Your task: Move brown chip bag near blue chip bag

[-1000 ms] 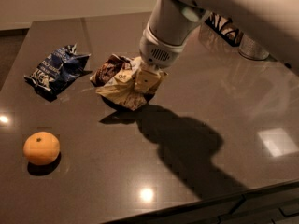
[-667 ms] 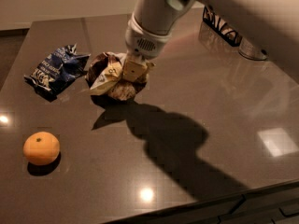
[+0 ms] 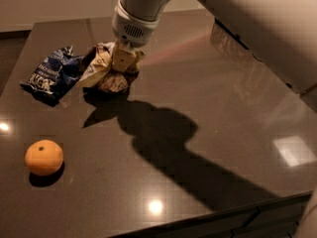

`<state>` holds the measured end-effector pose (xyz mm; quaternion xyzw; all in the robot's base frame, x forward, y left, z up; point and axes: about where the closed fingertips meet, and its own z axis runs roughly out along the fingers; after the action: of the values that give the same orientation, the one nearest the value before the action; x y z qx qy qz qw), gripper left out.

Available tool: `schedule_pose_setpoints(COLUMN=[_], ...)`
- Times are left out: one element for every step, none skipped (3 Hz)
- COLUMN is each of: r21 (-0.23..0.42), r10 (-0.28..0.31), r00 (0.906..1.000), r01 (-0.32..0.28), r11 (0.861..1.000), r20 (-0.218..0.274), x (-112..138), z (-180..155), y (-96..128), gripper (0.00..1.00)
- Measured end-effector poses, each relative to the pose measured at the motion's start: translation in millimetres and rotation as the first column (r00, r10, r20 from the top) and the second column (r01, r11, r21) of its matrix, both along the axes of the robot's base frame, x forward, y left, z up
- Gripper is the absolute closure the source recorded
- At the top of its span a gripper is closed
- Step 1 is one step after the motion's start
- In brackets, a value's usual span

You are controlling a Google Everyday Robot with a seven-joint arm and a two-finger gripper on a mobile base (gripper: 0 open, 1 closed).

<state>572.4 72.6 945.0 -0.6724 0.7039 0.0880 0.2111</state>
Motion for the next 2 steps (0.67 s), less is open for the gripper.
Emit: schedule_pose_setpoints(r21=[-0.009, -0.007], r10=[0.023, 0.025], r00=[0.9996, 0.9995], r01=[-0.023, -0.025], r11=[1.000, 1.000], r20=[0.016, 0.019], x=[15.3, 15.5], z=[2.8, 3.5], y=[11.8, 13.6], gripper=[0.58, 0.35])
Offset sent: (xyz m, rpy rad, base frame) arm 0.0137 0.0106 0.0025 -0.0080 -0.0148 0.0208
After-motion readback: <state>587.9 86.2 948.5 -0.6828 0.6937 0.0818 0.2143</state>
